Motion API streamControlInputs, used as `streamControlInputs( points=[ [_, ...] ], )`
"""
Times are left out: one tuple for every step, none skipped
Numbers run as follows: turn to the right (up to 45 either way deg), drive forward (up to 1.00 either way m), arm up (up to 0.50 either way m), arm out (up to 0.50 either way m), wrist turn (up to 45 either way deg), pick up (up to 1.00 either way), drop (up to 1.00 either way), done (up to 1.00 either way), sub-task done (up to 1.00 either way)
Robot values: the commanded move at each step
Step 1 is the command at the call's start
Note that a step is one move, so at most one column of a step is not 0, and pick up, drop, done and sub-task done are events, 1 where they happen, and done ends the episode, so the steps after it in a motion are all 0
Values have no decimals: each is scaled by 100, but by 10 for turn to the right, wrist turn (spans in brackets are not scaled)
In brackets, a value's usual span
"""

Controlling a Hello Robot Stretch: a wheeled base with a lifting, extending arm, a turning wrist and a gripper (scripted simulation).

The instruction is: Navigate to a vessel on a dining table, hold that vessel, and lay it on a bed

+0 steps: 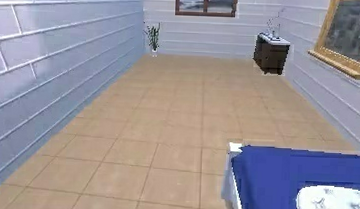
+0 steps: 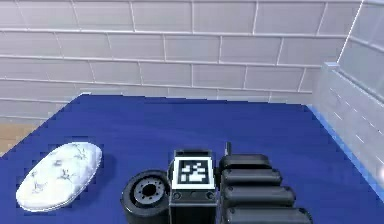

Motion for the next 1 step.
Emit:
streamControlInputs(
  points=[
    [450, 0, 0, 0, 0, 0, 0, 0, 0]
  ],
)
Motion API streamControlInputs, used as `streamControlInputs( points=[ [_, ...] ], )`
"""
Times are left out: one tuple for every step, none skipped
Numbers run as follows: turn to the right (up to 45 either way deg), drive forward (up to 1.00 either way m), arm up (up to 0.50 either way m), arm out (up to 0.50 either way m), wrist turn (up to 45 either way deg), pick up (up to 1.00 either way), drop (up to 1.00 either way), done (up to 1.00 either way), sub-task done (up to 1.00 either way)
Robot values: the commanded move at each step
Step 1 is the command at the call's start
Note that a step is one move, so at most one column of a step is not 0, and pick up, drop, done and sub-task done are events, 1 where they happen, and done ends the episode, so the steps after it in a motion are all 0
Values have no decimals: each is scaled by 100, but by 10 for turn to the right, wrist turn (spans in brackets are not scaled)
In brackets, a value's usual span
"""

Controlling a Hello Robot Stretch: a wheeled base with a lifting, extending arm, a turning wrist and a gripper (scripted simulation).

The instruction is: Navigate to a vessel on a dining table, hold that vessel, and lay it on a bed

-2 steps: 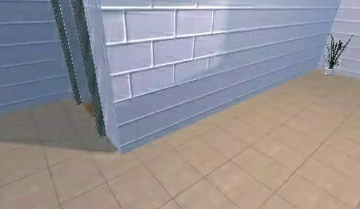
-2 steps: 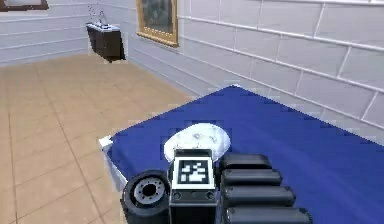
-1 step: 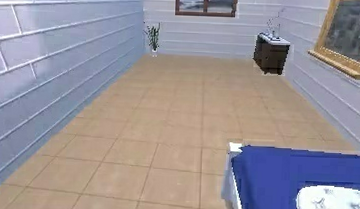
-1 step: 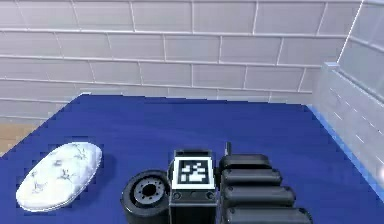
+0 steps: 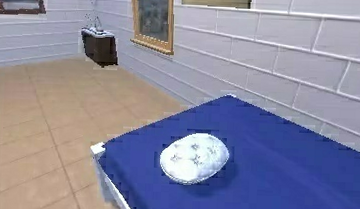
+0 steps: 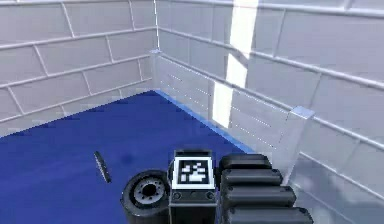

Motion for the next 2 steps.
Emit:
streamControlInputs(
  points=[
    [390, 0, 0, 0, 0, 0, 0, 0, 0],
    [-450, 0, 0, 0, 0, 0, 0, 0, 0]
  ],
)
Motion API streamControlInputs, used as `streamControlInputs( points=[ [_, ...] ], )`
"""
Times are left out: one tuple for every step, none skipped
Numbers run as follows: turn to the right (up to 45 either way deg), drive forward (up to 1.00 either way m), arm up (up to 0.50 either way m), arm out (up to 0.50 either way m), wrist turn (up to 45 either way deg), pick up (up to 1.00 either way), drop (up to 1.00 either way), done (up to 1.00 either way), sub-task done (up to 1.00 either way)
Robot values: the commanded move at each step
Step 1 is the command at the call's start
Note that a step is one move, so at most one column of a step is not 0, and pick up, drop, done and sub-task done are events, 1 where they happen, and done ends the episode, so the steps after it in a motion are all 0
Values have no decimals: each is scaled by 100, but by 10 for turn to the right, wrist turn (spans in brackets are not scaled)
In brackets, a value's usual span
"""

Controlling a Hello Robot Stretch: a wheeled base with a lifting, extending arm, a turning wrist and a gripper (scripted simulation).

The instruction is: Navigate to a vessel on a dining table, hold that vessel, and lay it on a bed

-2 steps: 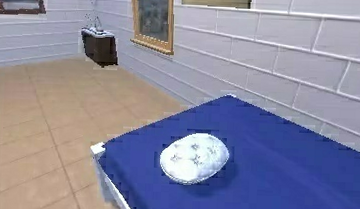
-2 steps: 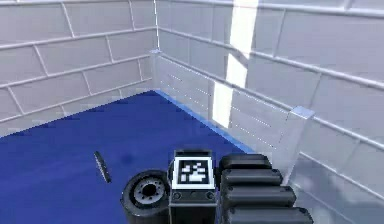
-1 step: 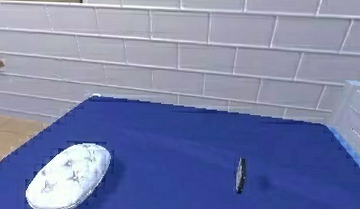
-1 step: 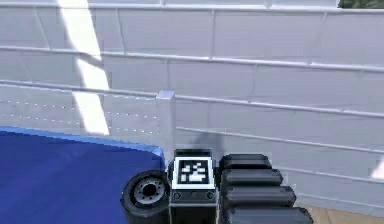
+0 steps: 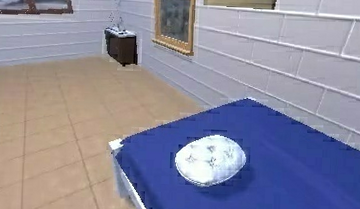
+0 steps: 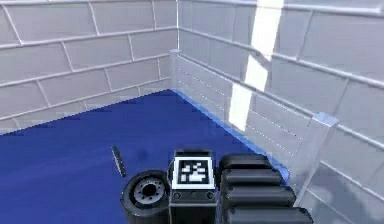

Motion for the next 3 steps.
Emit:
streamControlInputs(
  points=[
    [-450, 0, 0, 0, 0, 0, 0, 0, 0],
    [-450, 0, 0, 0, 0, 0, 0, 0, 0],
    [-150, 0, 0, 0, 0, 0, 0, 0, 0]
  ],
)
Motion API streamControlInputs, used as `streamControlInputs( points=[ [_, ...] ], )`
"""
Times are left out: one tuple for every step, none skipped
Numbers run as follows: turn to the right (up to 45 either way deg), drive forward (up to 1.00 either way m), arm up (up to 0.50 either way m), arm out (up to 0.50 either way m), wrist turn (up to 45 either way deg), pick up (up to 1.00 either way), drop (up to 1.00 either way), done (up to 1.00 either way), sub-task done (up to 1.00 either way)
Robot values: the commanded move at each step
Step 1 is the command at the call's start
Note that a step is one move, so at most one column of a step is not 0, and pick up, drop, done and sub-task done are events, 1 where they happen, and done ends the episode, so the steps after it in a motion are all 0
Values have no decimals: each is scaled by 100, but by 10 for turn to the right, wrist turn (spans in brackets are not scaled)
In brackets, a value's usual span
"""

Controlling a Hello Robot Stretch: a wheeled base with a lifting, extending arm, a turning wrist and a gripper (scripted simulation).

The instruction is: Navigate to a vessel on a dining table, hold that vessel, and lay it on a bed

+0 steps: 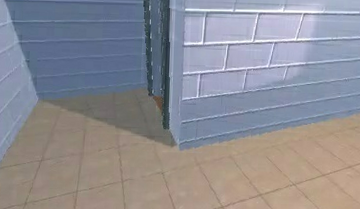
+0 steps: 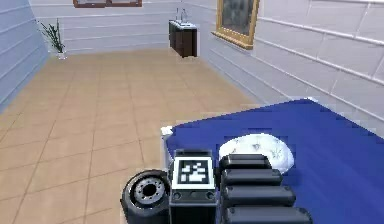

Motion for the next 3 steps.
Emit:
streamControlInputs(
  points=[
    [450, 0, 0, 0, 0, 0, 0, 0, 0],
    [450, 0, 0, 0, 0, 0, 0, 0, 0],
    [360, 0, 0, 0, 0, 0, 0, 0, 0]
  ],
)
